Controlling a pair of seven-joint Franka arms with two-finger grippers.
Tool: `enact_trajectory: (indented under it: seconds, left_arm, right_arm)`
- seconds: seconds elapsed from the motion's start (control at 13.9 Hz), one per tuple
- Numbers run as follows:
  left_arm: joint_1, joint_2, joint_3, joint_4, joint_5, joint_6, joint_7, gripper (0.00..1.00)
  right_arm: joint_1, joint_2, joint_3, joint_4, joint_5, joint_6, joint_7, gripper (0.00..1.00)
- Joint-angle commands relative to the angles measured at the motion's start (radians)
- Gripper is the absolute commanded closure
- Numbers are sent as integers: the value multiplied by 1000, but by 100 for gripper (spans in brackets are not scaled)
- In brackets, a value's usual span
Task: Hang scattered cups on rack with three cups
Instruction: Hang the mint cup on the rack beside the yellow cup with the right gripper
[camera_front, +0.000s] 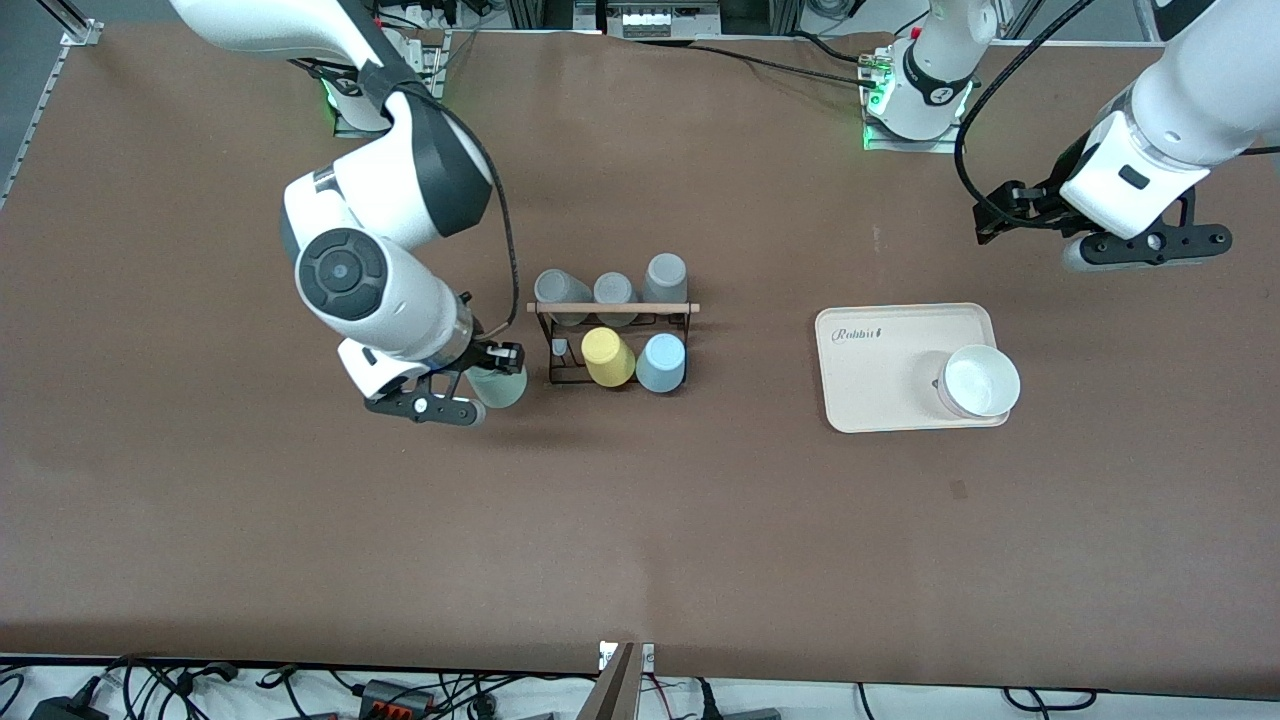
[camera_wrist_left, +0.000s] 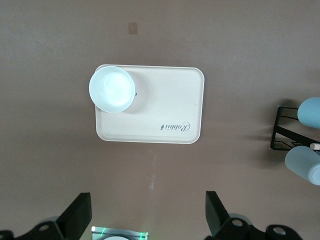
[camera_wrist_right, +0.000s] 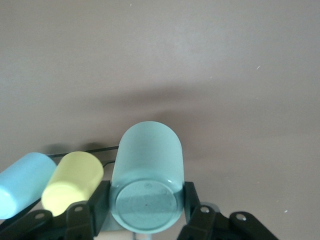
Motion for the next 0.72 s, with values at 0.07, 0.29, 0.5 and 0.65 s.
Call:
enact_trajectory:
  seconds: [0.07,0.29,0.5,0.65]
  left_arm:
    - [39,-17,2,-17,-28,12,17,0]
    - [47,-15,2,-15,-26,11,19,0]
    - [50,-17,-1,-14,-28,-2,19,0]
    - [51,-17,2,-15,-34,3,19,0]
  right_arm:
    - [55,24,-4,39,10,-12,90,64]
    - [87,33,-5,37,10,-8,144,63]
    - [108,42,-6,31,9,-10,167,63]
    - [110,47,-6,16,6,-10,165,62]
